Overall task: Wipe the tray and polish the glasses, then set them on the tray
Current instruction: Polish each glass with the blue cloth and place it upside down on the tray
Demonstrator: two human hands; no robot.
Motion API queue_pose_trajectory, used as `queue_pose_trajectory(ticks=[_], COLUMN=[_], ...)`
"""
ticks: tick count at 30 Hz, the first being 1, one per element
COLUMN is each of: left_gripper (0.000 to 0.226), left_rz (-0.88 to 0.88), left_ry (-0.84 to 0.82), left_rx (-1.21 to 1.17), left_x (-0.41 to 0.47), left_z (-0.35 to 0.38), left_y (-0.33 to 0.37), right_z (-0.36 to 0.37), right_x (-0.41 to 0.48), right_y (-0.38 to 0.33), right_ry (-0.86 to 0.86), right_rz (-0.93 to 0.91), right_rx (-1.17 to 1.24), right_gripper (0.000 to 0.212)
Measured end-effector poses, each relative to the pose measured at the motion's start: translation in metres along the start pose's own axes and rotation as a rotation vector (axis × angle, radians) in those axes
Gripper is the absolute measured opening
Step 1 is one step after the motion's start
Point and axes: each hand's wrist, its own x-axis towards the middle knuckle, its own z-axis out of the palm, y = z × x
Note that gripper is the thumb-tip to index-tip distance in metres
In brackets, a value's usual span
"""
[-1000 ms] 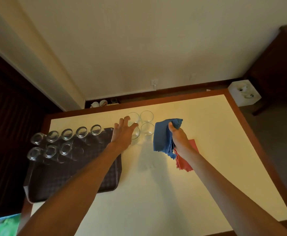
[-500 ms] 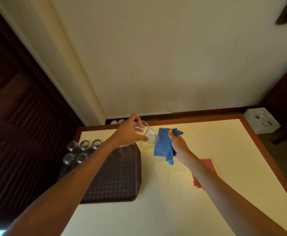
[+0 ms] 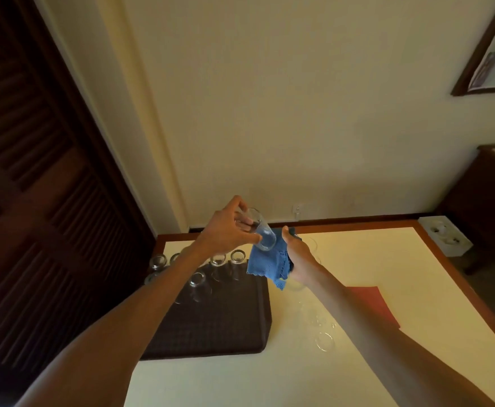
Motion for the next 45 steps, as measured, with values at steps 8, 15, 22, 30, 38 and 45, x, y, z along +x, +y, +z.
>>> queue_pose_trajectory(ticks=[8,15,22,30,38,45], left_gripper=[0.065,0.026,0.039,0.062,0.053,0.047], left_rz=[-0.118,-0.257,-0.282,-0.324,-0.326,-0.245], left_ry=[0.104,0.102,0.104,0.072,0.009,0.002], left_rx=[-0.468,-0.937,-1.022,-1.296,-1.377,-1.336], left_x=[-0.021,-0.045,-0.056,-0.050,-0.050,-0.051], left_z=[-0.057,-0.069,-0.061,-0.094,-0.083,-0.078], left_y=[-0.020,-0.032,-0.035,-0.037,-0.020,-0.006], right_z=[0.045,0.119,0.158,0.154,0.156,0.176], right_x=[-0.026,-0.050,-0.081,-0.098,-0.076,-0.070], right_y=[0.000,-0.018,-0.005,0.020,0.003,-0.029], right_ry=[0.021,-0.130,-0.220,-0.275,0.163,0.196], right_rz=[-0.090,-0.245,-0.624,-0.777,-1.265,-1.141], right_rx=[0.067,-0.013,-0.570,-0.920,-1.085,-0.825], right_gripper=[0.042,0.080,0.044,0.079,0.063,0.044])
